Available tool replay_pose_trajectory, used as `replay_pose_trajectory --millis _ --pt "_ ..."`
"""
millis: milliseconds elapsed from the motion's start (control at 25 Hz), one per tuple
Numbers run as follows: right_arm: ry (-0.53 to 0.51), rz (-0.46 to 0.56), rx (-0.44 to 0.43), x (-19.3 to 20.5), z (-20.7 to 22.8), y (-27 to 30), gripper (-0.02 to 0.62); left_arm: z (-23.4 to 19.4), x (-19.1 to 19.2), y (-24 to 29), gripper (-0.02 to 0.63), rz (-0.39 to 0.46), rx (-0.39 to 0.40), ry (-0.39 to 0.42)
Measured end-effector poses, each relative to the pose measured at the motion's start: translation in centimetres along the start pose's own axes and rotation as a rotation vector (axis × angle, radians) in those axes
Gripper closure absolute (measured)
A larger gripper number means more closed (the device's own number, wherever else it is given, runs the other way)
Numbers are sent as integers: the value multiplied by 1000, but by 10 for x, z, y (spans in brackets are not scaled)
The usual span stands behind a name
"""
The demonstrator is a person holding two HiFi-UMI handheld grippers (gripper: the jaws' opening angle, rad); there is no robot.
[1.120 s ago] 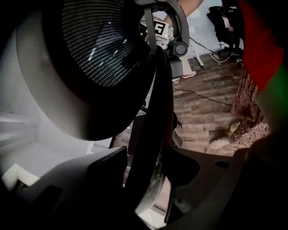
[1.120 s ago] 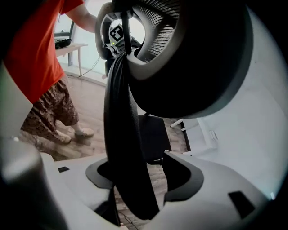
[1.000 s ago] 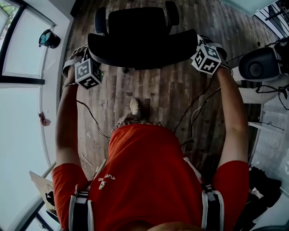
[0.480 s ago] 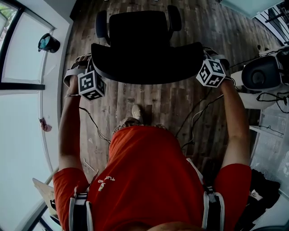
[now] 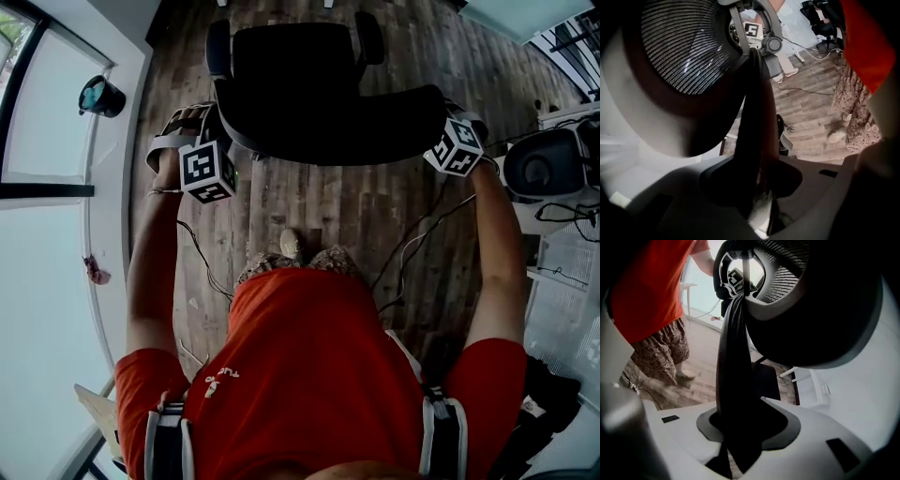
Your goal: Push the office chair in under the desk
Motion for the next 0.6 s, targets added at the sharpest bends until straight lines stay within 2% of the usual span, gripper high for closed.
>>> replay_pose_trajectory --millis 360,600 --pt "32 -22 7 11 40 23 442 -34 1 38 479 -17 21 5" --pt "12 -4 11 25 77 36 442 -62 -6 64 482 -26 19 -3"
Point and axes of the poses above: the fingertips, and each gripper's own axes: y forward along the fingers, z to its right, x out of its underside, the point moved 6 cm from there along -y, backward along the fingers, and after that the axes turned 6 degrees about -z, right-handed, at the moved point
